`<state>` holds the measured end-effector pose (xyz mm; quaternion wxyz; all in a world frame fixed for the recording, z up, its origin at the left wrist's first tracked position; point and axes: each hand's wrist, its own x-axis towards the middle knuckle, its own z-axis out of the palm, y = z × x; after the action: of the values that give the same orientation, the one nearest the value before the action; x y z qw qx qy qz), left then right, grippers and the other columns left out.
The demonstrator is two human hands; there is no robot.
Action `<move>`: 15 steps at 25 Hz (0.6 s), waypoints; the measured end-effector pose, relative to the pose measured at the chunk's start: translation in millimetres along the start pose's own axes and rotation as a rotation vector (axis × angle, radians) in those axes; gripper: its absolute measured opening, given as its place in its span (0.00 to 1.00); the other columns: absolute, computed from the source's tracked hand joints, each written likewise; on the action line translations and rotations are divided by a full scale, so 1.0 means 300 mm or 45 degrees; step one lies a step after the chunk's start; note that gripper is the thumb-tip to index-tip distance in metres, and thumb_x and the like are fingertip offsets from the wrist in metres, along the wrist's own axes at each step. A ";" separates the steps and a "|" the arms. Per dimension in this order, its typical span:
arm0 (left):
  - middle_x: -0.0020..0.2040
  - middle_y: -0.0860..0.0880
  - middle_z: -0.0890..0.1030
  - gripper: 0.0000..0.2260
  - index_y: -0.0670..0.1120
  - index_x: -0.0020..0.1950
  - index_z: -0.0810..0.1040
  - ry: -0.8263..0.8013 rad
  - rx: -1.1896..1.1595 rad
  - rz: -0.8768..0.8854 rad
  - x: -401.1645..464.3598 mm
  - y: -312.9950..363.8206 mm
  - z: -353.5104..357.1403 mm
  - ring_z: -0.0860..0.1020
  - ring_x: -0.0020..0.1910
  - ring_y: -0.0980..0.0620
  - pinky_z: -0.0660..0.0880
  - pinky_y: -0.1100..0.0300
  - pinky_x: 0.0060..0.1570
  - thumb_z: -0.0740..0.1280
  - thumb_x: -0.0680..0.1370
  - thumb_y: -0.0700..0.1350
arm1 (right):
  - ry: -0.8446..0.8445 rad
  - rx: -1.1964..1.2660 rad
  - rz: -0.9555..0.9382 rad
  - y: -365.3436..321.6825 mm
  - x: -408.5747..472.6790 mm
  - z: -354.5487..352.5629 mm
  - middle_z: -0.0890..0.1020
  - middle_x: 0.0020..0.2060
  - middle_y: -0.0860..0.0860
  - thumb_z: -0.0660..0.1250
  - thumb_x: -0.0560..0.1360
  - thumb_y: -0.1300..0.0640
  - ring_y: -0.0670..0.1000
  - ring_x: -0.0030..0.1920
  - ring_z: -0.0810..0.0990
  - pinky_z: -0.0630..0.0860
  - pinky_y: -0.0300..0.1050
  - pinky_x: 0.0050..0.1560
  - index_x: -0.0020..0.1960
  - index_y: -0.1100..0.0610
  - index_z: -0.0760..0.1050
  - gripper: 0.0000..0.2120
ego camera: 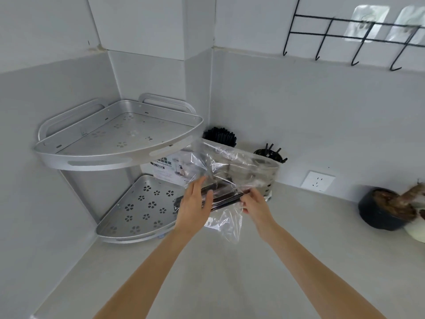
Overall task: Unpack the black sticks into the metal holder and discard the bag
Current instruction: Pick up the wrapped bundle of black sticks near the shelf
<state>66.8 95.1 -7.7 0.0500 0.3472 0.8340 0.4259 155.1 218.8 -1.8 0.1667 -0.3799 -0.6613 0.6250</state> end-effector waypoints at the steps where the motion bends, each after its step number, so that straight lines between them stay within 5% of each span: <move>1: 0.70 0.43 0.66 0.22 0.41 0.72 0.59 -0.013 -0.016 -0.040 0.009 0.006 0.005 0.67 0.68 0.46 0.66 0.47 0.67 0.57 0.79 0.46 | -0.003 0.035 -0.021 -0.003 -0.011 -0.023 0.69 0.33 0.50 0.54 0.75 0.66 0.48 0.35 0.67 0.66 0.39 0.38 0.44 0.57 0.70 0.08; 5: 0.75 0.41 0.56 0.28 0.41 0.74 0.51 -0.086 -0.072 -0.218 0.048 0.032 0.024 0.55 0.74 0.43 0.55 0.43 0.72 0.56 0.79 0.50 | -0.028 0.096 -0.053 -0.011 -0.046 -0.107 0.69 0.33 0.50 0.54 0.76 0.67 0.46 0.33 0.68 0.67 0.37 0.39 0.40 0.54 0.70 0.12; 9: 0.76 0.42 0.50 0.31 0.44 0.75 0.47 -0.069 -0.327 -0.413 0.080 0.070 0.051 0.53 0.75 0.42 0.55 0.44 0.72 0.59 0.78 0.51 | -0.013 0.117 -0.068 0.007 -0.064 -0.183 0.69 0.33 0.51 0.53 0.76 0.69 0.48 0.34 0.67 0.66 0.39 0.39 0.38 0.55 0.70 0.14; 12: 0.76 0.43 0.55 0.31 0.46 0.75 0.48 -0.114 -0.648 -0.654 0.092 0.063 0.078 0.62 0.72 0.43 0.58 0.47 0.70 0.60 0.77 0.52 | -0.010 0.087 -0.089 0.039 -0.085 -0.244 0.72 0.34 0.51 0.52 0.75 0.69 0.48 0.36 0.69 0.68 0.40 0.42 0.38 0.54 0.70 0.15; 15: 0.70 0.44 0.67 0.27 0.46 0.73 0.55 -0.204 -0.823 -0.723 0.075 0.065 0.099 0.75 0.52 0.51 0.67 0.49 0.61 0.60 0.78 0.51 | 0.018 0.119 -0.091 0.065 -0.107 -0.291 0.72 0.33 0.50 0.53 0.75 0.70 0.49 0.36 0.69 0.67 0.41 0.42 0.37 0.55 0.70 0.15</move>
<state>71.6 136.8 -7.0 0.3359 0.1026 0.7136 0.6061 242.6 255.6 1.9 0.2110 -0.3522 -0.6432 0.6463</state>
